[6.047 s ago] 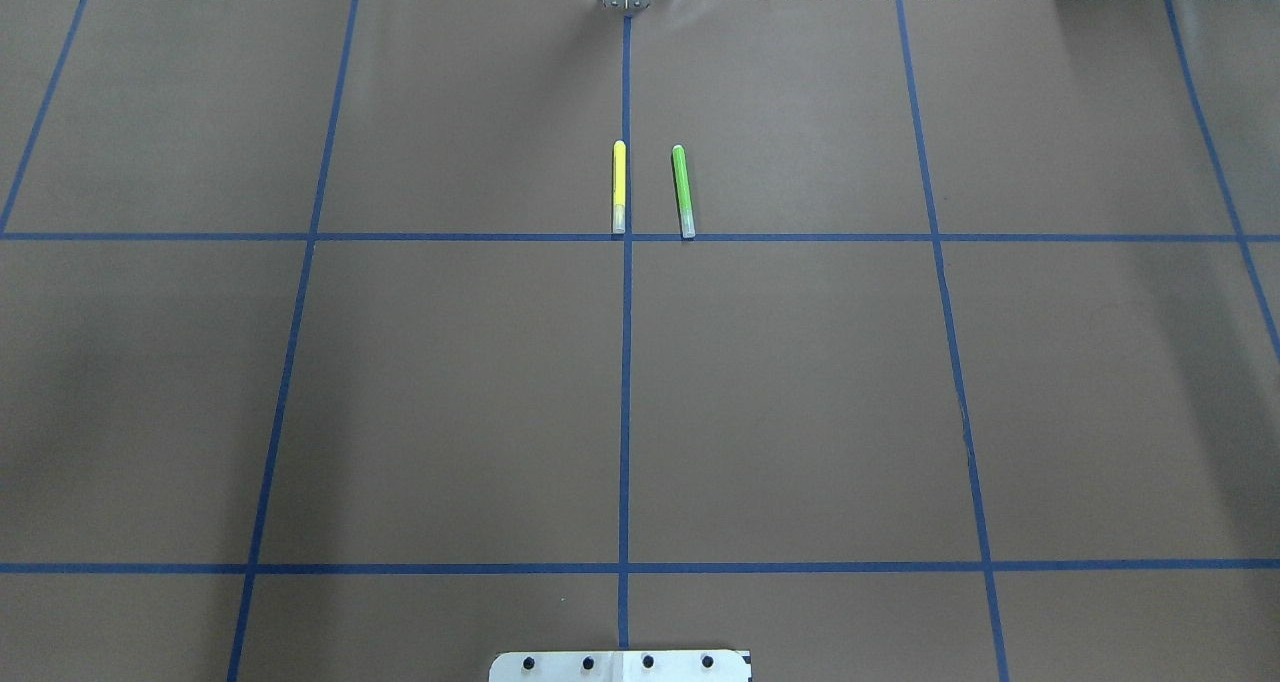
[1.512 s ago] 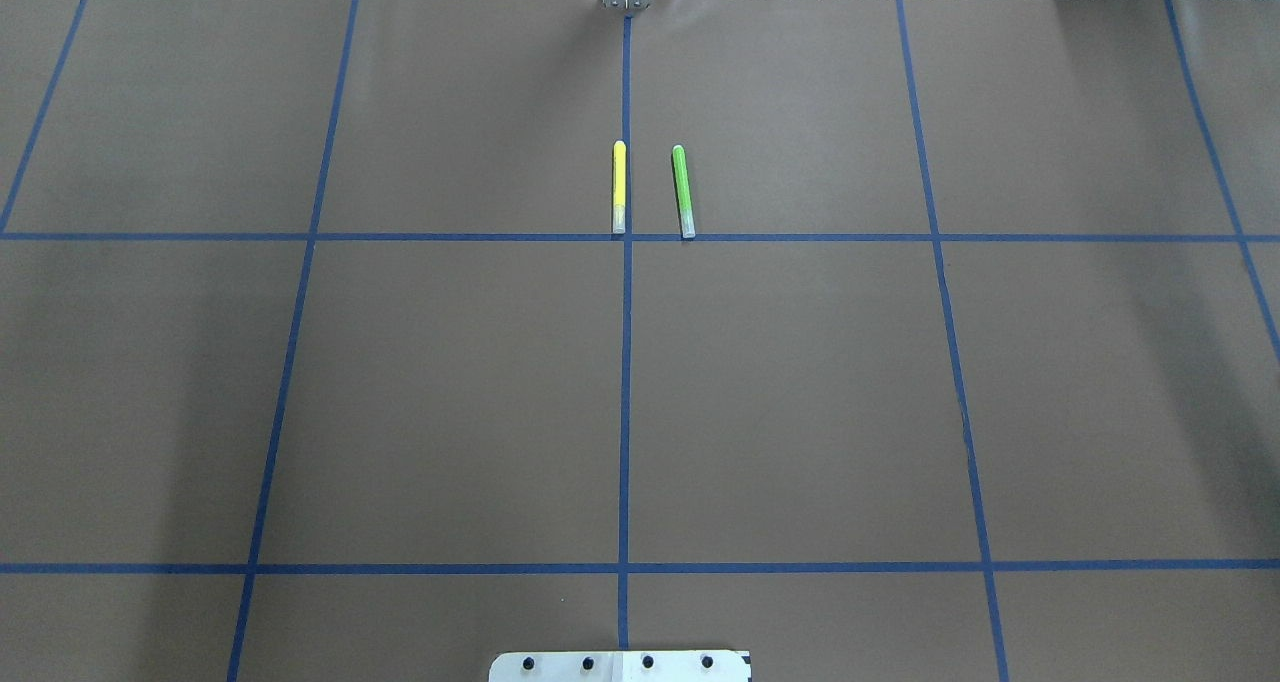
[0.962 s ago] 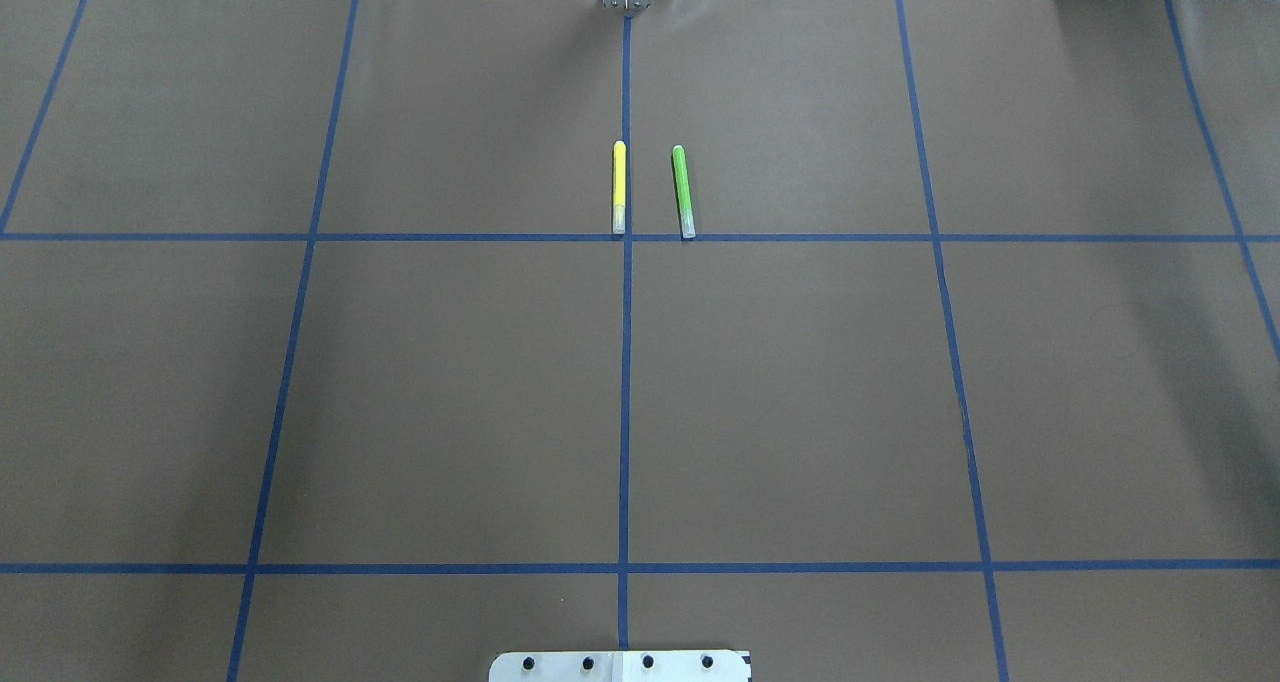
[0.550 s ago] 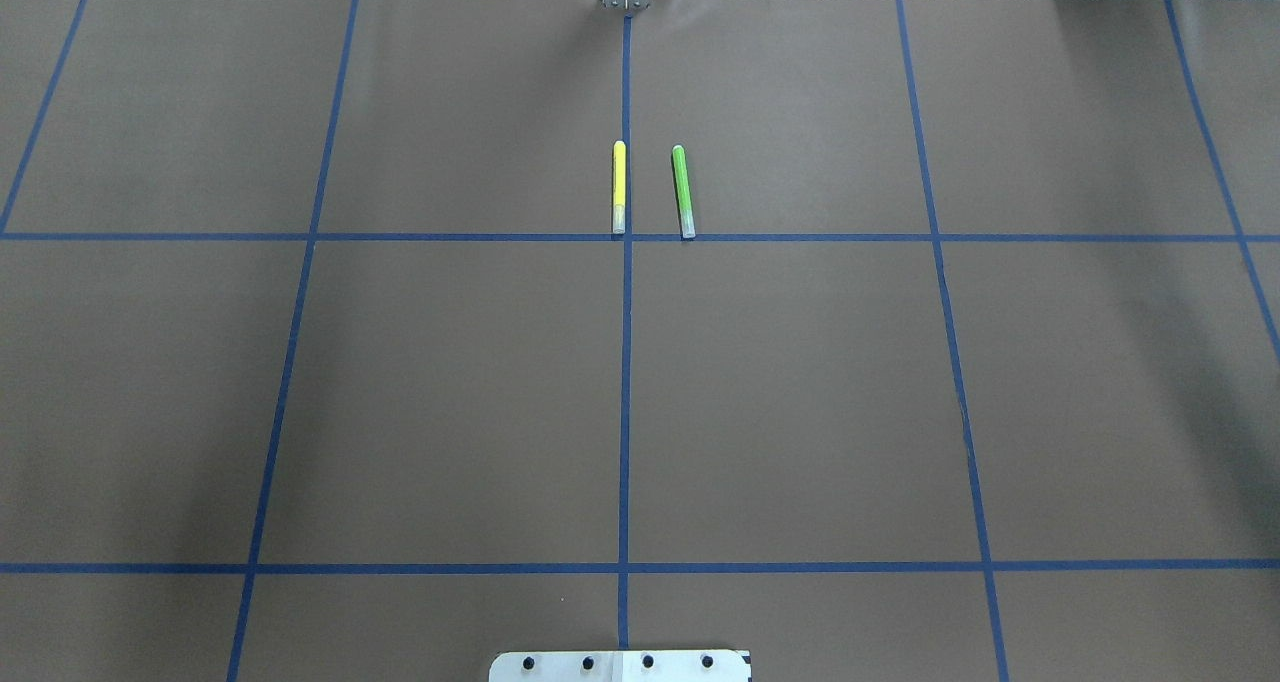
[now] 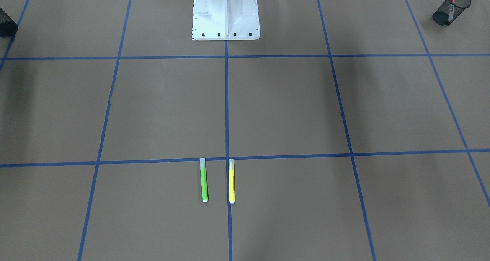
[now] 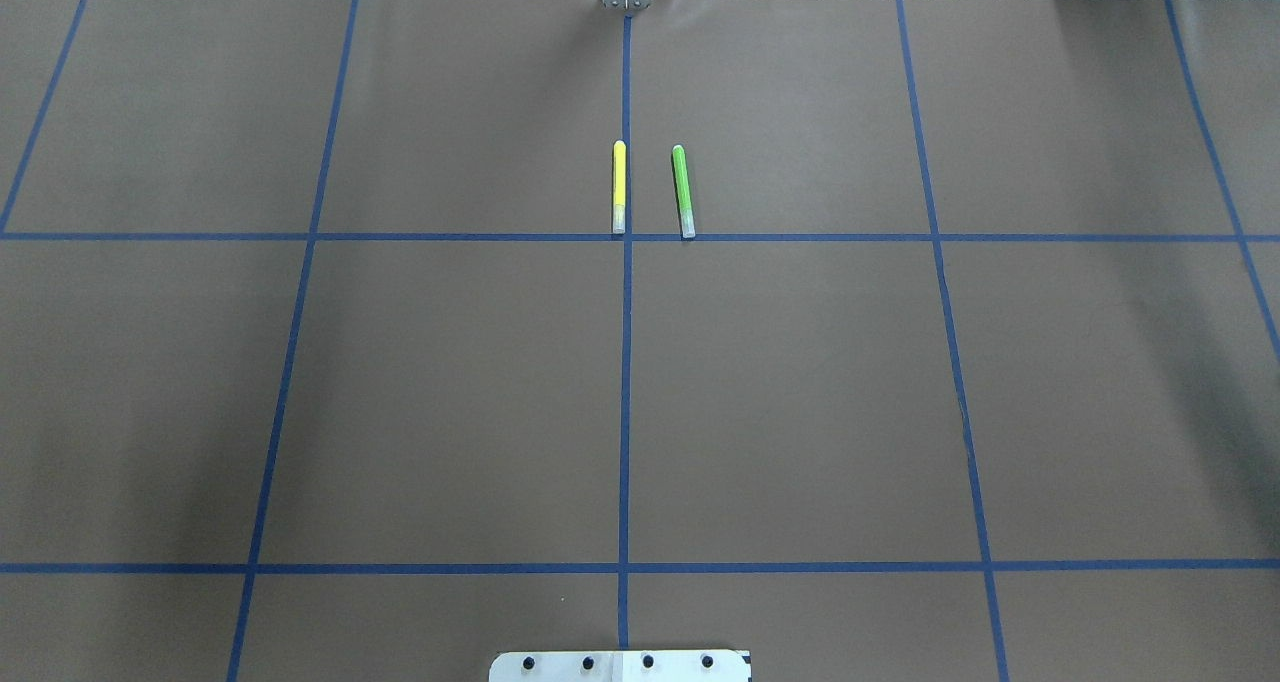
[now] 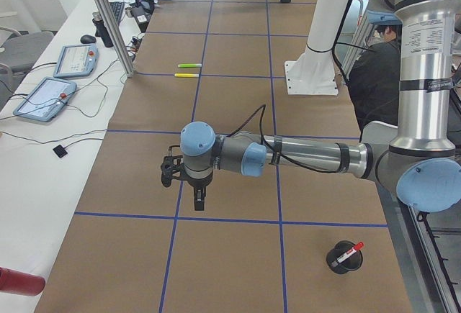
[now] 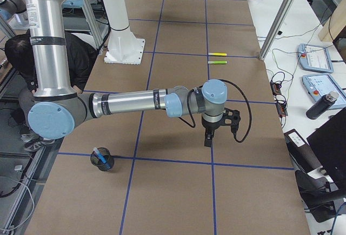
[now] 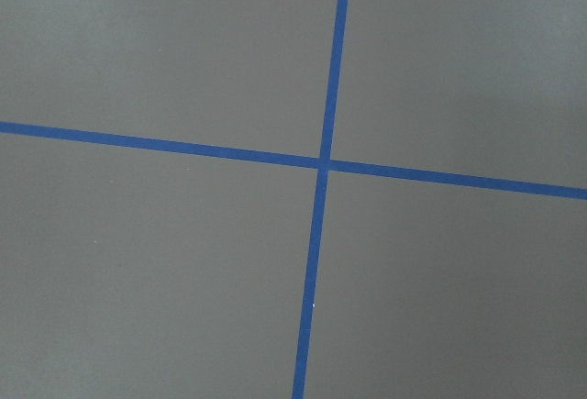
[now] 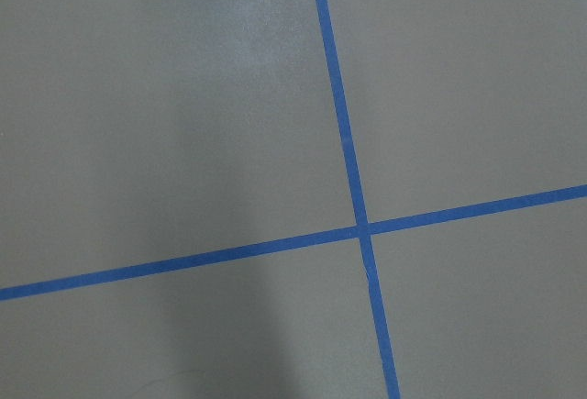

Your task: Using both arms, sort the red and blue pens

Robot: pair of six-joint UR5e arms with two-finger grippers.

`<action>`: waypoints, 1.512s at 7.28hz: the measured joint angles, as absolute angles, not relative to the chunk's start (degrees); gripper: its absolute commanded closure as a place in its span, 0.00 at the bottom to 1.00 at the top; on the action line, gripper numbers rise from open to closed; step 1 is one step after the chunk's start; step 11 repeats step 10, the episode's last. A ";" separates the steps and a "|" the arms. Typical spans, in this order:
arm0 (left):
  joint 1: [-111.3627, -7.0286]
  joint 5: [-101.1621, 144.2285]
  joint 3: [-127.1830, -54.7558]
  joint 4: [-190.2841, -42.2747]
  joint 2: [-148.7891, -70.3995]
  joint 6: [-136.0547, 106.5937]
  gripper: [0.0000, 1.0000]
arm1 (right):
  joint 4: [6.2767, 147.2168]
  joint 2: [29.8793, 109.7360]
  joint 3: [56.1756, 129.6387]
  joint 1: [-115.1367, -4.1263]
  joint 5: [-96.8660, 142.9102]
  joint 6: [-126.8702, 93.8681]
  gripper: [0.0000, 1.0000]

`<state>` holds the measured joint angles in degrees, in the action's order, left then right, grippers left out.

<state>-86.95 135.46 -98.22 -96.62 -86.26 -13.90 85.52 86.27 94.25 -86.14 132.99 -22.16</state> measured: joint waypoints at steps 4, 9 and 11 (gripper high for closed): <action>-86.75 135.44 -98.42 -97.63 -85.81 -14.21 0.00 | 85.17 86.32 94.25 -86.13 133.01 -23.68 0.01; -86.75 135.44 -98.12 -97.64 -85.78 -14.08 0.00 | 85.17 86.38 94.09 -86.13 133.38 -23.81 0.01; -86.72 135.44 -98.02 -97.67 -85.80 -14.09 0.00 | 85.17 86.39 94.12 -86.13 133.48 -23.82 0.01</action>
